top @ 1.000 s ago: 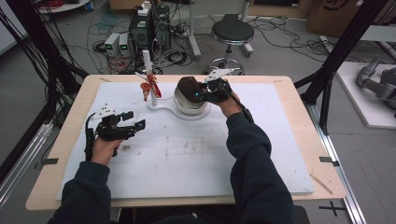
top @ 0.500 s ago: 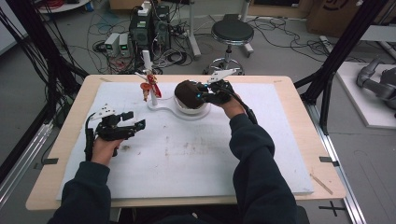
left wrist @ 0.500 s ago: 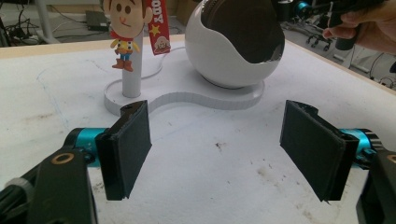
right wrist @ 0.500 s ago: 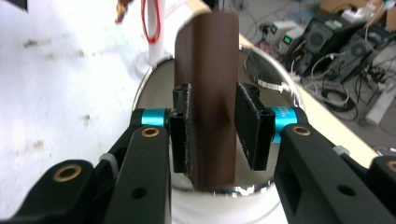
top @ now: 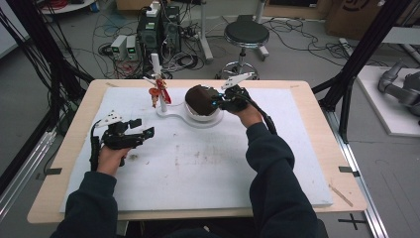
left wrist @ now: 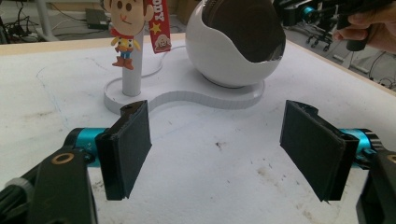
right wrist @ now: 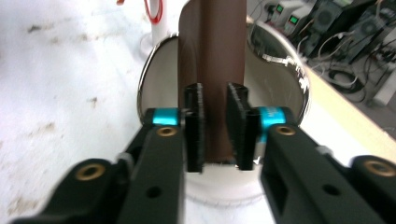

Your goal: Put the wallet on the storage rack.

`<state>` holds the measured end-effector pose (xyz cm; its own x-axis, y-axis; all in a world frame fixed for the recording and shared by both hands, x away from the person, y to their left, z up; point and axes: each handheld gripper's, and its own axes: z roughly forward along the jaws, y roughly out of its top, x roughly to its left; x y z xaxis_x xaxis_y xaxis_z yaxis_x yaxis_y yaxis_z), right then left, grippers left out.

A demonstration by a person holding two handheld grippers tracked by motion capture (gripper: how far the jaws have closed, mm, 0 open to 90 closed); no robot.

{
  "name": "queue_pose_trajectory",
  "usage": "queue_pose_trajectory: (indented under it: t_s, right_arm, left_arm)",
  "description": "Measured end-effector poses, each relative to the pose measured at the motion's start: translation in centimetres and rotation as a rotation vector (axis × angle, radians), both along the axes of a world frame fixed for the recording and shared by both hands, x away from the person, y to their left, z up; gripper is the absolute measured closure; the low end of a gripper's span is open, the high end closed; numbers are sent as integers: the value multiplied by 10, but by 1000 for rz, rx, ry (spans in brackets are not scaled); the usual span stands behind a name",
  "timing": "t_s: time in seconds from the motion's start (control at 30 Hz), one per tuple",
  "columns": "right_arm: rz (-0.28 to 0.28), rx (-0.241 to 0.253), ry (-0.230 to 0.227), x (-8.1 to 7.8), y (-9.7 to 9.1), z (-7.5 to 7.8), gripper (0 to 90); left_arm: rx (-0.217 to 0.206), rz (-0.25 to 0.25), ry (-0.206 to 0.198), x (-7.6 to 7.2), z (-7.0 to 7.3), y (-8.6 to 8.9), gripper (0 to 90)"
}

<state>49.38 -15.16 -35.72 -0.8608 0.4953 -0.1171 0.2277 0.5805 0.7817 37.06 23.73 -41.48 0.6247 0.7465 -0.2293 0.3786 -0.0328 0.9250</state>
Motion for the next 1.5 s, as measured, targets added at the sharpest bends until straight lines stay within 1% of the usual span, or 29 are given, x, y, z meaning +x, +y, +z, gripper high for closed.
queue_pose_trajectory:
  t_s: [0.03, 0.1, 0.13, 0.17, 0.2, 0.23, 0.27, 0.3, 0.33, 0.4, 0.5, 0.57, 0.63, 0.67, 0.7, 0.73, 0.77, 0.8, 0.87, 0.9, 0.93, 0.97, 1.03, 1.17, 1.23, 1.27, 1.37, 1.43, 1.5]
  right_arm:
    - [1, -10, 1, 0, 0, -1, 812]
    - [-12, -13, 1, 0, 1, -1, 828]
    - [-26, -16, 1, 0, 3, -1, 830]
    - [-35, -28, -18, 1, 3, -1, 832]
    - [-53, -44, -28, 0, 5, -2, 881]
    - [-74, -85, -47, 0, 7, -4, 900]
    - [-84, -108, -53, 1, 9, -7, 894]
    - [-70, -84, -35, 1, 11, -9, 846]
    - [-67, -60, -30, 2, 11, -10, 822]
    - [-63, -21, -34, 1, 13, -9, 802]
    - [-66, -23, -48, -2, 13, -4, 731]
    - [-80, -6, -37, -3, 10, -1, 637]
    - [-107, 29, -11, -7, 0, 3, 531]
    - [-130, 55, -6, -10, -7, 5, 492]
    - [-146, 81, -41, -15, -15, 5, 466]
    - [-165, 94, -22, -20, -23, 6, 408]
    - [-183, 97, 2, -24, -35, 8, 365]
    - [-197, 120, -24, -30, -46, 7, 367]
    - [-223, 139, -16, -42, -67, 7, 325]
    - [-230, 151, -20, -47, -76, 5, 310]
    - [-245, 161, -13, -53, -86, 4, 299]
    - [-261, 171, -12, -61, -99, 0, 283]
    - [-292, 188, -6, -73, -117, -7, 260]
    - [-341, 193, 27, -92, -146, -26, 231]
    - [-363, 203, 28, -99, -155, -32, 223]
    - [-373, 209, 27, -103, -160, -35, 219]
    - [-403, 216, 17, -113, -169, -43, 219]
    - [-417, 211, 3, -119, -172, -46, 218]
    - [-422, 194, -4, -123, -174, -46, 219]
  left_arm:
    - [0, 1, 0, 0, 0, 0, 244]
    - [1, 1, 1, 0, 0, -1, 245]
    - [0, 3, 0, 0, 0, -1, 245]
    - [-2, 1, 2, 0, 0, -1, 245]
    - [-2, 1, 1, 0, 0, -1, 245]
    - [-3, 3, 1, 0, 0, -1, 245]
    - [-3, 1, 1, 0, 0, -1, 245]
    - [-3, 1, 1, 0, 0, -1, 245]
    - [-3, 1, 0, 0, 0, 0, 245]
    - [-7, 3, 2, 0, 0, 0, 245]
    - [-11, 2, 2, 1, 0, 0, 245]
    - [-13, 4, -2, 1, 0, 1, 245]
    - [-25, 11, -15, 1, 1, 3, 244]
    - [-34, 20, -24, 1, 1, 4, 239]
    - [-51, 27, -31, 1, 2, 5, 217]
    - [-46, 30, -40, 2, 4, 6, 187]
    - [-31, 28, -56, 2, 5, 6, 161]
    - [-24, 31, -68, 2, 6, 7, 155]
    - [-12, 42, -77, 2, 6, 9, 155]
    - [-3, 52, -80, 3, 6, 11, 155]
    - [-3, 60, -76, 3, 5, 12, 155]
    - [-4, 65, -68, 4, 5, 12, 155]
    - [-7, 69, -65, 4, 5, 12, 155]
    - [-13, 68, -61, 4, 5, 11, 155]
    - [-13, 72, -61, 3, 6, 11, 155]
    - [-6, 72, -68, 2, 7, 11, 155]
    - [-5, 72, -73, 1, 8, 11, 155]
    - [-11, 64, -76, 1, 8, 11, 155]
    - [-11, 63, -79, 0, 8, 11, 155]
